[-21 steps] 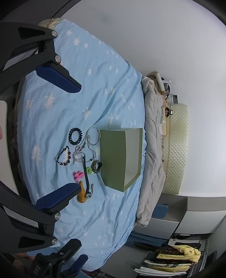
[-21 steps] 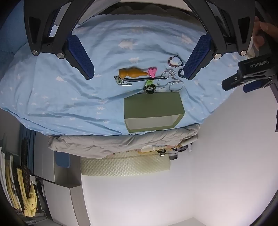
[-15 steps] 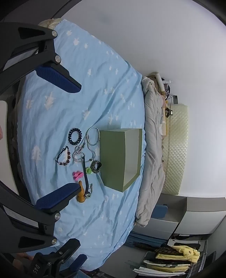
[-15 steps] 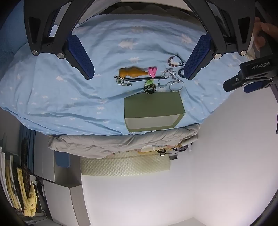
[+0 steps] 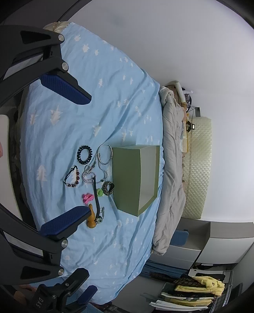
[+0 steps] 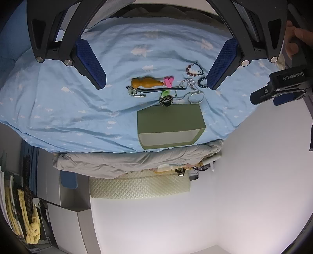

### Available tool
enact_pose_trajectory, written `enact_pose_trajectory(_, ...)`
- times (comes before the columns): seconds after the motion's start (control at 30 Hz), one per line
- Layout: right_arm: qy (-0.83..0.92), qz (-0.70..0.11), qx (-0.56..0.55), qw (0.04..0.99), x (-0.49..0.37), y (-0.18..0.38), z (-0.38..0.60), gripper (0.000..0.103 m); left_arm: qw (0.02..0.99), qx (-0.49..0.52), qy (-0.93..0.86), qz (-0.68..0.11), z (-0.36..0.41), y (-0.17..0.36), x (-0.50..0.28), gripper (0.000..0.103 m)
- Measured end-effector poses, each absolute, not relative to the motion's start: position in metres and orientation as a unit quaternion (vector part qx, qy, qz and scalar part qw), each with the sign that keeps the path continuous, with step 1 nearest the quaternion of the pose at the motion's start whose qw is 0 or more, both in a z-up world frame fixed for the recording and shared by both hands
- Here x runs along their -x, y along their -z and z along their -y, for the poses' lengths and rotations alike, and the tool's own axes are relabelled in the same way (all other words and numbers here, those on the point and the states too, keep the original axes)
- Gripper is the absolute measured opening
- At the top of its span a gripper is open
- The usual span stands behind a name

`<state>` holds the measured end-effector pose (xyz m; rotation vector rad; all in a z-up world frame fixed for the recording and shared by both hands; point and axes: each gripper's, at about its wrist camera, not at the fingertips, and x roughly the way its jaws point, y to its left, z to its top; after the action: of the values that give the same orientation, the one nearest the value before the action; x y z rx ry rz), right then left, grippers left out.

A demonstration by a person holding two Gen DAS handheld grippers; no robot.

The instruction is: Organize jewelry

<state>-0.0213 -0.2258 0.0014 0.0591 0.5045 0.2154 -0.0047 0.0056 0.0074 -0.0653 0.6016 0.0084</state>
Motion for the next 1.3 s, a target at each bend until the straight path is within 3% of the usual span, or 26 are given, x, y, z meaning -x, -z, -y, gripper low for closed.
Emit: enact_pose_trajectory(1.3,-0.107,-0.254,-0.028,0.961,0.021,0.009,0.222,0.103,0.954,0.026,-0.004,-0.300,-0.004,0.001,0.007,0.103)
